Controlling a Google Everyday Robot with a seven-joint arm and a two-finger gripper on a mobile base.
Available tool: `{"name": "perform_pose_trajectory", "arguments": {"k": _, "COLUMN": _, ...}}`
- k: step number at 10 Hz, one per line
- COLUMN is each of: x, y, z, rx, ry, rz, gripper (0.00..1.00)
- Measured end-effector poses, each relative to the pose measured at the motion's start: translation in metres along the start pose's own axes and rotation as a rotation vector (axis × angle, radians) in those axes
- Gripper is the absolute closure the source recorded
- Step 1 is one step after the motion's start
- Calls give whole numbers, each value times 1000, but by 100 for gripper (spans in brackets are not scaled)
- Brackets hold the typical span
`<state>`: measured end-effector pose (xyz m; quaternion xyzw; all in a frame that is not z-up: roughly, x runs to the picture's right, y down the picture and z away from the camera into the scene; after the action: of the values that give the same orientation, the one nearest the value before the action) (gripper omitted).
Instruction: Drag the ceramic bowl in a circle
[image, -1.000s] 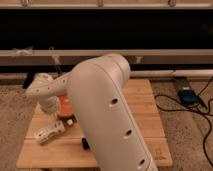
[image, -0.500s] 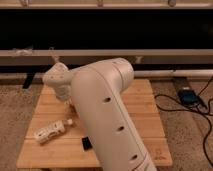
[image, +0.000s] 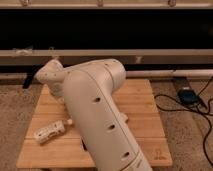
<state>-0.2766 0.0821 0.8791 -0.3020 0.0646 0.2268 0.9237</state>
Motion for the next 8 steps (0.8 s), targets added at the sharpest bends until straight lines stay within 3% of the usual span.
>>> {"name": "perform_pose_trajectory", "arguments": {"k": 4, "x": -33, "y": 83, "z": -11, "rx": -6, "ry": -39, "rz": -137, "gripper": 100}}
{"name": "perform_pose_trajectory", "arguments": {"k": 6, "x": -34, "y": 108, "z": -13, "rx": -16, "ry": -45, "rz": -207, "gripper": 100}}
{"name": "perform_pose_trajectory", "arguments": {"k": 8, "x": -19, "y": 122, "z": -13, "rx": -33, "ry": -30, "rz": -268, "gripper": 100}}
